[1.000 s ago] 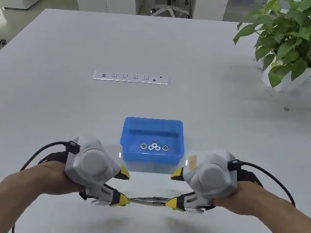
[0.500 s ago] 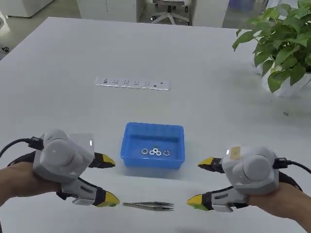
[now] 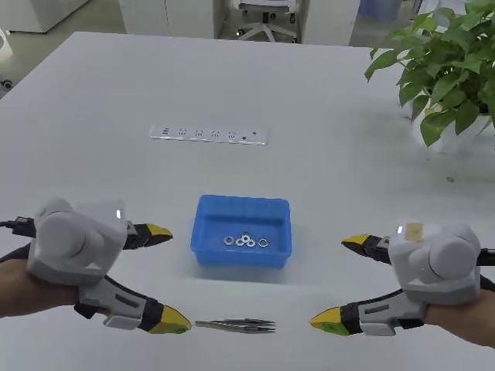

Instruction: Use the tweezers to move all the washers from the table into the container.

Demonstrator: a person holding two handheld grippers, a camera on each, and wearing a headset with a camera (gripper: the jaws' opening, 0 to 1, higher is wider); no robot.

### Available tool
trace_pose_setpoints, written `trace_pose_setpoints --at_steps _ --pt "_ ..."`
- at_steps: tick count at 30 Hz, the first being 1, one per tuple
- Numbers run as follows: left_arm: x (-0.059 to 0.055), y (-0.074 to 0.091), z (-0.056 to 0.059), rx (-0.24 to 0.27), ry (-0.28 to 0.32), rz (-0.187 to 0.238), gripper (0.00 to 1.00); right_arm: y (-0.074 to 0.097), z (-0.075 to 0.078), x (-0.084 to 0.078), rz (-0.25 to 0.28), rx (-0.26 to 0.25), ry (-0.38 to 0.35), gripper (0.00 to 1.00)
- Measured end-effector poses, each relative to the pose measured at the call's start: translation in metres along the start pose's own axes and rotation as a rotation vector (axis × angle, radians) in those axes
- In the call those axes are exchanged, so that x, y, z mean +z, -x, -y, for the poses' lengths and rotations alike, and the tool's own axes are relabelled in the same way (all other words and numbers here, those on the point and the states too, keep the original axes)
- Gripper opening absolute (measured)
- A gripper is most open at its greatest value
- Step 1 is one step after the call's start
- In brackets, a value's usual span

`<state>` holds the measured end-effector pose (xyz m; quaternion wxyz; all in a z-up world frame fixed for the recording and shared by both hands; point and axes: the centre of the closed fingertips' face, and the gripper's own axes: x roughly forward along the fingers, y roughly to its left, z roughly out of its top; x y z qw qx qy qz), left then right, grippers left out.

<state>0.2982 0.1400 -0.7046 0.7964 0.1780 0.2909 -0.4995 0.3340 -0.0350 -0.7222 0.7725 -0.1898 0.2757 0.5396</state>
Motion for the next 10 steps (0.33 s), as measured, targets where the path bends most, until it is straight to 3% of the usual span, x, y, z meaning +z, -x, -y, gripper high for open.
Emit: trace_pose_setpoints --at_steps 2,6,10 --pt "0.0013 0.0015 -0.0002 0.010 -0.002 0.007 0.99 0.0020 0.0006 0.0011 0.007 -0.001 0.001 0.92" --pt "0.0039 0.0065 0.0020 0.012 -0.001 0.025 0.99 0.0052 0.0020 0.0022 0.022 -0.012 0.000 1.00" --pt "0.0000 0.0089 0.0011 0.021 -0.005 0.014 0.99 0.0096 0.0014 0.0037 0.042 -0.011 0.009 1.00"
